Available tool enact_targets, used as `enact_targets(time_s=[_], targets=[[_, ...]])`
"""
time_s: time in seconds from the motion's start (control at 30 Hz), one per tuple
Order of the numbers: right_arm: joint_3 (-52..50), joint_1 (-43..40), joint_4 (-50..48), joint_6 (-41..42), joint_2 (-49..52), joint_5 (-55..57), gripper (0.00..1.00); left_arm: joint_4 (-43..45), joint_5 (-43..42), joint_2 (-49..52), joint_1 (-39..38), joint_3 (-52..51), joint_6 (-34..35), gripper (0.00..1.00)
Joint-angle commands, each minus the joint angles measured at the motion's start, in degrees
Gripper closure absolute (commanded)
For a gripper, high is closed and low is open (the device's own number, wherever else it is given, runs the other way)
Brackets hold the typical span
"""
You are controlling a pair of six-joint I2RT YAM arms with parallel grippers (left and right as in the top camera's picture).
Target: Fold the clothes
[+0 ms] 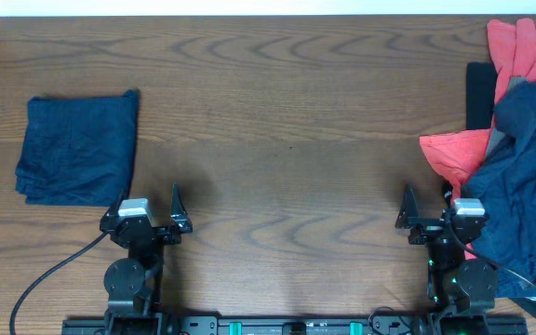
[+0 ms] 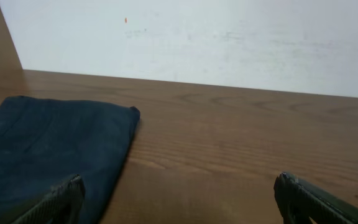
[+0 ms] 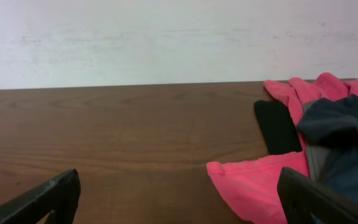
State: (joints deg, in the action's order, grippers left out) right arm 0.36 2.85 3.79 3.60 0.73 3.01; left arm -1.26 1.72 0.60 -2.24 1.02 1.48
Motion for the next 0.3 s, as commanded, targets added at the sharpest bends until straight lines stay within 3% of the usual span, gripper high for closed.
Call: enact_targets(time_s=[0.0,0.27], targets=[[-0.04,-0.44,0.24,-0.70,-0.04,-0.07,0.01,-2.71,1.11,-0.37,0.28,-0.79,-0.13,0.02],[-0.04,-0.44,0.24,-0.70,-0.04,-0.07,0.01,-2.69,1.11,-0.37,0.28,-0.79,-0.13,0.02]])
